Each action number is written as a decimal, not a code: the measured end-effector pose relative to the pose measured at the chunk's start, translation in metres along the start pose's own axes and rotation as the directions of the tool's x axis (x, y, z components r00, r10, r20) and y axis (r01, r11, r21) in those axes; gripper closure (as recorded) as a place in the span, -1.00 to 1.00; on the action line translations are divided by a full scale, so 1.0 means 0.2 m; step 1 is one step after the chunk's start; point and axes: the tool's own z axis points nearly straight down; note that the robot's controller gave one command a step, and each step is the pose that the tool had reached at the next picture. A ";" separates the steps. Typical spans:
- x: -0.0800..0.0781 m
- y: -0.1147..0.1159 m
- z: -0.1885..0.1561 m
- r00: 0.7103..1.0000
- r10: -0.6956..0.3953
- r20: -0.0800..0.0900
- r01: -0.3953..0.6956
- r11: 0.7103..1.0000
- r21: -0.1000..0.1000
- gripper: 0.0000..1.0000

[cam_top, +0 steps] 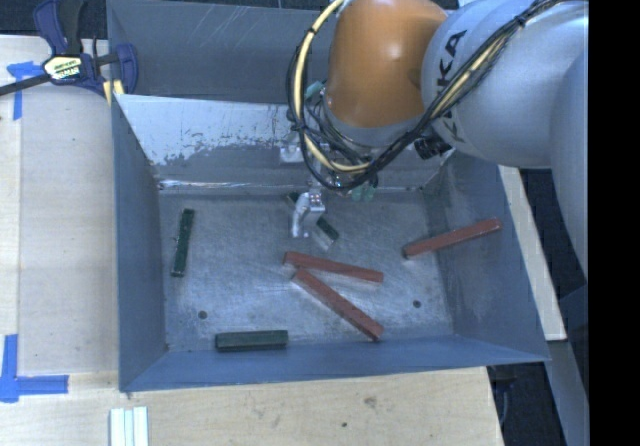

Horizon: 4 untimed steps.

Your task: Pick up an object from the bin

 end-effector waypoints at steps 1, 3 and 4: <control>0.00 0.00 -0.01 1.000 0.000 0.003 0.000 1.000 -0.001 -1.00; 0.27 -0.18 0.26 0.997 -0.080 0.012 0.080 0.997 0.000 -1.00; 0.13 -0.32 0.50 1.000 -0.013 0.023 0.013 1.000 -0.003 1.00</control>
Offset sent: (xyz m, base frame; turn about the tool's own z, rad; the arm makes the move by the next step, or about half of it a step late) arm 0.0042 -0.0272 -0.0046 -0.1132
